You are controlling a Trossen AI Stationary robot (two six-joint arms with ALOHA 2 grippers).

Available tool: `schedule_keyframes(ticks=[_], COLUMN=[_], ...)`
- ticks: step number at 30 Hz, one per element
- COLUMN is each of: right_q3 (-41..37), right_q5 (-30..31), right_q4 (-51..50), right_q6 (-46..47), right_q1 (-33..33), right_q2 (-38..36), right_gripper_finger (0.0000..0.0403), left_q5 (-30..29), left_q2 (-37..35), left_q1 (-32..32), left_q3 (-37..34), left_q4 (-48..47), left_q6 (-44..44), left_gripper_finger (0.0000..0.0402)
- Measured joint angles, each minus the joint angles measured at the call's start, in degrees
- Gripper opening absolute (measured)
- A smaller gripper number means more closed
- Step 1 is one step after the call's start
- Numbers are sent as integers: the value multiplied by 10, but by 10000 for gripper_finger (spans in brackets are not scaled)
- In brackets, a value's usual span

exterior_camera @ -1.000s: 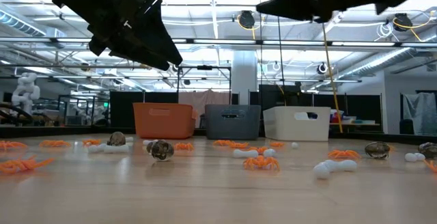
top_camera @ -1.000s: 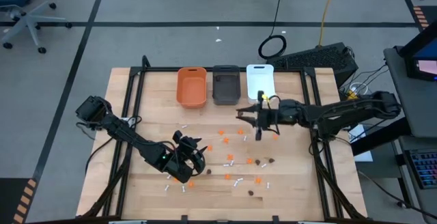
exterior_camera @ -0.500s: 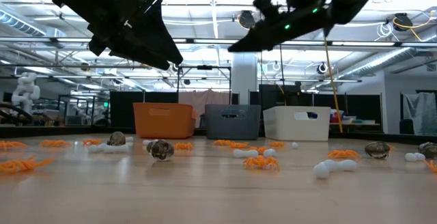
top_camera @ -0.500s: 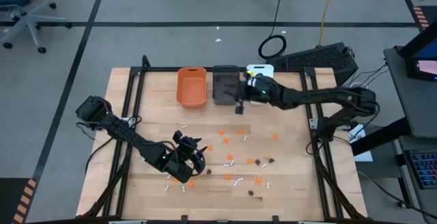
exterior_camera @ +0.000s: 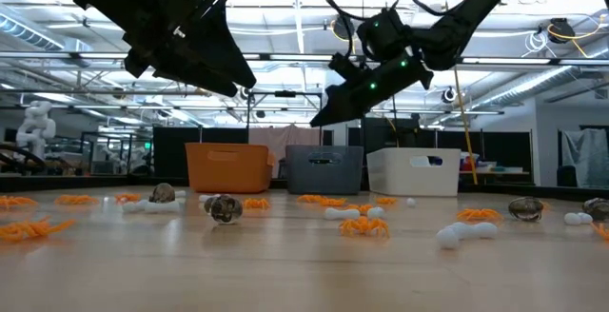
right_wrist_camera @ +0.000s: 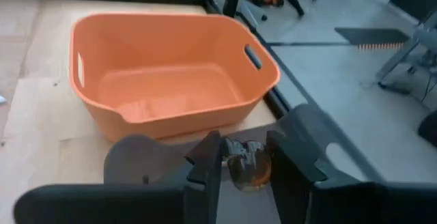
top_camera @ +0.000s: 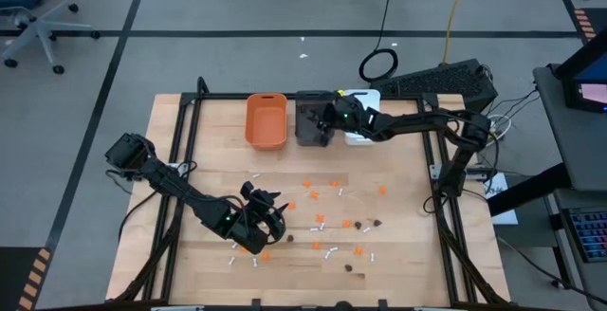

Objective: Sort Halloween decoration
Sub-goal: Put the black skull toy into the black bin, then put the orange spider toy into the orange bin

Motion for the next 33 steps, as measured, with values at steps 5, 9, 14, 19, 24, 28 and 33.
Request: schedule_keyframes(ticks=[5,9,14,19,24,28,33], right_q3=[1,1,1,1,-2,-46,-130], right_q5=[1,2,-1,-1,-33,-45,-46], right_q4=[-9,-18,-51,-115,-221,-257,-212], right_q6=[26,27,33,30,36,66,74], right_q1=[-3,-4,1,27,85,158,258], right_q2=[3,3,-17,-88,-179,-235,-266], right_gripper_finger=[133,170,200,207,203,201,201], left_q5=[0,0,1,7,55,137,168], left_q2=[0,0,0,0,-4,-8,-8], left_q1=[0,0,0,-6,-6,-3,-3], left_q3=[0,0,0,0,2,18,27], left_q4=[0,0,2,2,-19,-92,-189], left_q6=[0,0,0,-1,-10,-29,-63], left_gripper_finger=[191,191,191,191,191,191,191])
